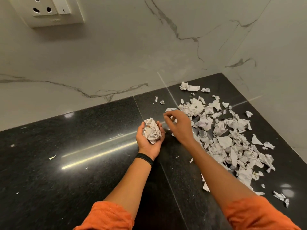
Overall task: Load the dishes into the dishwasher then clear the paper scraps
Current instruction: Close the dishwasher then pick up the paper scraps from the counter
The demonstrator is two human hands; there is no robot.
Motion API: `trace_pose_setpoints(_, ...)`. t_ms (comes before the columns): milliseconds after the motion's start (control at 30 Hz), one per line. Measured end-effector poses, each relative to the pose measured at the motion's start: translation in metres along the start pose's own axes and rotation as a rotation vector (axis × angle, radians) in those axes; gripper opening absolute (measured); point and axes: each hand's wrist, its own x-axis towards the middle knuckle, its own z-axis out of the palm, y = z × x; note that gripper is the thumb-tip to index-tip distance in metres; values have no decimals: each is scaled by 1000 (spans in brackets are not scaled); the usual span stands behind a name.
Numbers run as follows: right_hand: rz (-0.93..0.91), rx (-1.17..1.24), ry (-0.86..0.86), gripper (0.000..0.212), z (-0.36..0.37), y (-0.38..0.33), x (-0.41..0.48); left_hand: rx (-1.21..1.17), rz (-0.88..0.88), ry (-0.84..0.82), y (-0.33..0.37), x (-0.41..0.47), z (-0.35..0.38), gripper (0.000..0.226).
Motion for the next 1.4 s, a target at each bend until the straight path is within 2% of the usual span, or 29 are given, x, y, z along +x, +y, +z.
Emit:
trace_pose_setpoints(100,-45,-457,-196,27,7,29,17,-2,13,11,2,5,1,38)
trace_pose_setpoints(233,-116,-585,-162,15,9,42,19,0,19,22,4,12,3,39)
trace_pose_setpoints(300,-102,-527,-104,12,10,44,17,-2,20,23,5,14,4,40)
trace_pose_setpoints(433,15,55,29,6,1,13,9,42,29,36,5,20,8,42)
trace_pose_setpoints(500,-26,188,5,7,-3,-11,4,80,35,32,2,22,11,41)
trace_pose_setpoints(667,-178,-26,-164,23,13,-30,1,107,17,-6,2,24,15,37)
trace_pose_setpoints(767,-65,190,-28,18,10,-37,14,95,45,-8,9,24,18,40)
trace_pose_setpoints(833,30,231,37,18,8,-30,37,37,38,-10,14,27,19,43)
trace_pose_setpoints(1033,55,-219,-206,29,31,19,110,-102,54,-30,17,34,28,41)
trace_pose_setpoints(1100,13,-351,-299,34,39,29,117,-117,68,-27,14,36,31,42)
trace_pose_setpoints(1167,-62,-442,-348,30,45,34,117,-120,74,-25,12,37,32,42)
trace_pose_setpoints(1267,-31,-384,-285,19,47,37,113,-123,87,-15,13,36,30,39)
trace_pose_setpoints(1400,88,-156,-133,20,41,35,112,-125,90,-3,13,36,29,37)
